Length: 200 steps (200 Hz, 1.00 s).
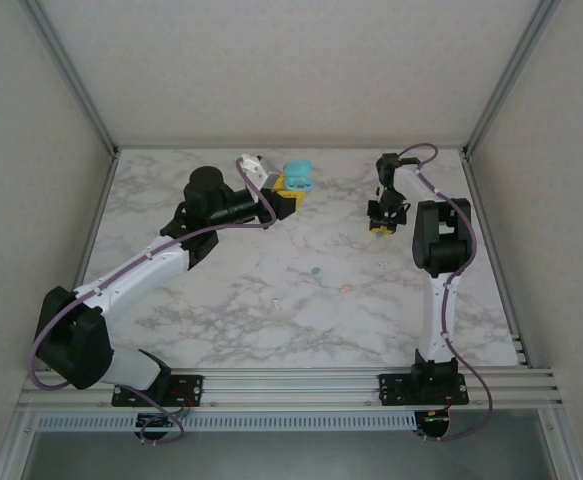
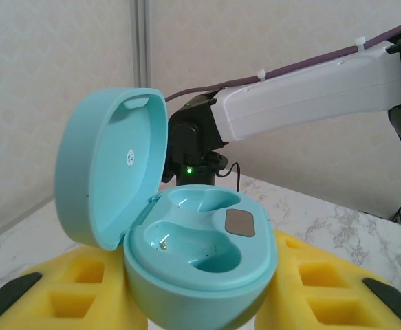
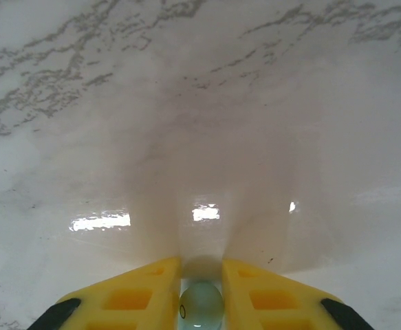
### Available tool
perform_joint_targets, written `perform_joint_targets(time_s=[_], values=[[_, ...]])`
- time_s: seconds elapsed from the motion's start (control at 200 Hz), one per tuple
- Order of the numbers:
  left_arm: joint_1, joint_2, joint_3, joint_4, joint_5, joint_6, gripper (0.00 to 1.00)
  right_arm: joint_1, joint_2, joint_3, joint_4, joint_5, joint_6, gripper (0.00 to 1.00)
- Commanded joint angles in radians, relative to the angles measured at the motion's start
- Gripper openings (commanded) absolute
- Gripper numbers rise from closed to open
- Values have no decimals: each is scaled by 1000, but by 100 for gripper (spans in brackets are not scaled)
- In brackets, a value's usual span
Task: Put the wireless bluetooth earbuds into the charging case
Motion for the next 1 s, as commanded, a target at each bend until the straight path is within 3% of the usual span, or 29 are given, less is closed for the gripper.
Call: perform_joint_targets(time_s=[0.0,0.105,0.996], values=[[4,-18,30,4,-12,7,26,4,-7,-23,-29,-12,12,23],[4,-20,29,3,-13,9,26,5,-11,-21,-32,-21,18,28],[4,-17,37,-15,-13,10,26,8,-25,-34,-9,22,38,30]])
